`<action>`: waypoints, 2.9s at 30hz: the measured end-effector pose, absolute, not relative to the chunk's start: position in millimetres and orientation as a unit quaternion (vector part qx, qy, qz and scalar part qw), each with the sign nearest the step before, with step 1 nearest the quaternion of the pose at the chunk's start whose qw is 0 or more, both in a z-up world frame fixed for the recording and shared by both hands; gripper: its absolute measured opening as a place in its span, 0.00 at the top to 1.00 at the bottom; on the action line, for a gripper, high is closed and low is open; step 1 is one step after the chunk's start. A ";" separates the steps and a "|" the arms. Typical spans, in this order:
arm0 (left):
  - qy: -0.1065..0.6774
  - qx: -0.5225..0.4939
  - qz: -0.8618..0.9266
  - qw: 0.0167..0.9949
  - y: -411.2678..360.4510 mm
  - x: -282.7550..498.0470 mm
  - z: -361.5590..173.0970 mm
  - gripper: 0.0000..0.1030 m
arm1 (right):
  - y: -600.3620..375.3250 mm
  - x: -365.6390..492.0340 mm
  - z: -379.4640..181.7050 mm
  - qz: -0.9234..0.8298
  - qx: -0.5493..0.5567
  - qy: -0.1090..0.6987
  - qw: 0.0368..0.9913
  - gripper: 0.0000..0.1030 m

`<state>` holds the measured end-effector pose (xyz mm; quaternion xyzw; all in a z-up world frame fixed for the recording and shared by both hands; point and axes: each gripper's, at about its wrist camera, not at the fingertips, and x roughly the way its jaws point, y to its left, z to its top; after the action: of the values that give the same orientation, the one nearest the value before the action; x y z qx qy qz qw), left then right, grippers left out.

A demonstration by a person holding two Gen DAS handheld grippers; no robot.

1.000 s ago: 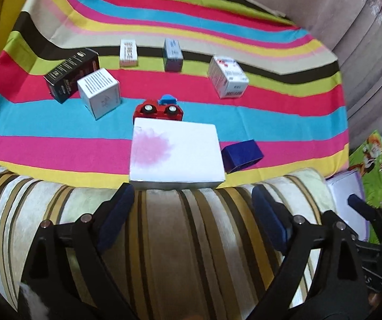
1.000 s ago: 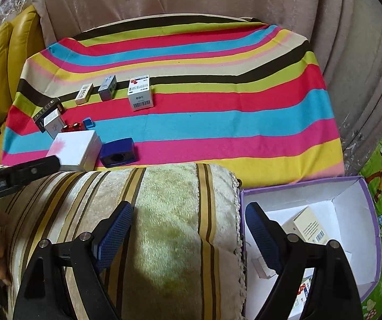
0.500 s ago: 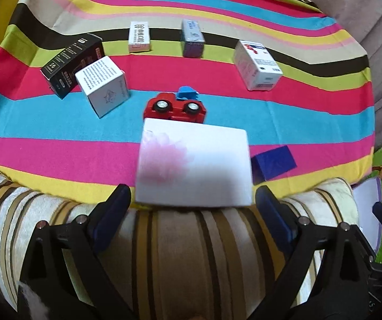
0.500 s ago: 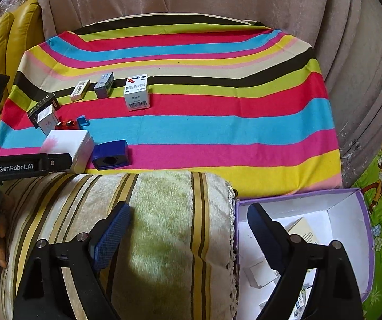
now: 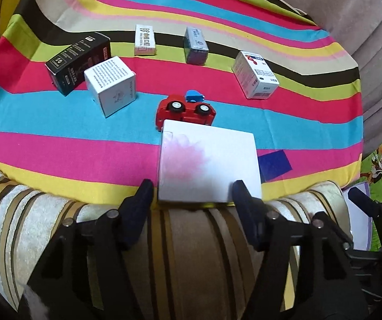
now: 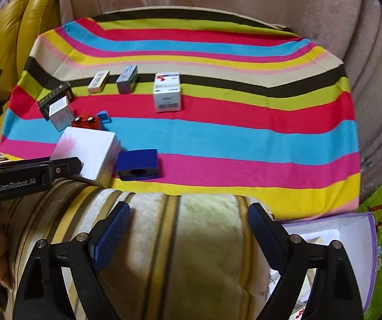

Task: Organize rigid objects
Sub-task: 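Lower the left tool onto the large white pink-marked box and close it, then grasp the dark blue box with the right tool while the left lifts the white box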

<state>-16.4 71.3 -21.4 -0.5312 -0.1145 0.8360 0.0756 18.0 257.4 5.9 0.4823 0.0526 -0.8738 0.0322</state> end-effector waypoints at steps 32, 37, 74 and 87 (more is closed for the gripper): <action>-0.026 -0.565 0.824 0.029 120.9 -41.0 -25.6 0.04 | 286.0 36.9 14.4 -0.881 0.471 0.035 -0.012 0.12; -0.008 -0.578 0.815 0.024 125.3 -47.8 -34.7 0.05 | 283.2 35.4 12.6 -0.880 0.474 0.039 -0.009 0.12; -0.111 -0.427 0.895 0.067 11.9 21.5 -2.9 0.12 | 209.7 -44.9 -30.3 -0.841 0.532 0.072 0.062 0.16; -0.095 -0.429 0.896 0.063 17.1 20.9 -5.1 0.12 | 210.4 -42.5 -36.2 -0.842 0.531 0.063 0.073 0.50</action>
<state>20.9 17.1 -5.1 -0.4293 -0.0949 0.8960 0.0626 -42.5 210.4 -36.2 0.5312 0.0632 -0.8417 0.0733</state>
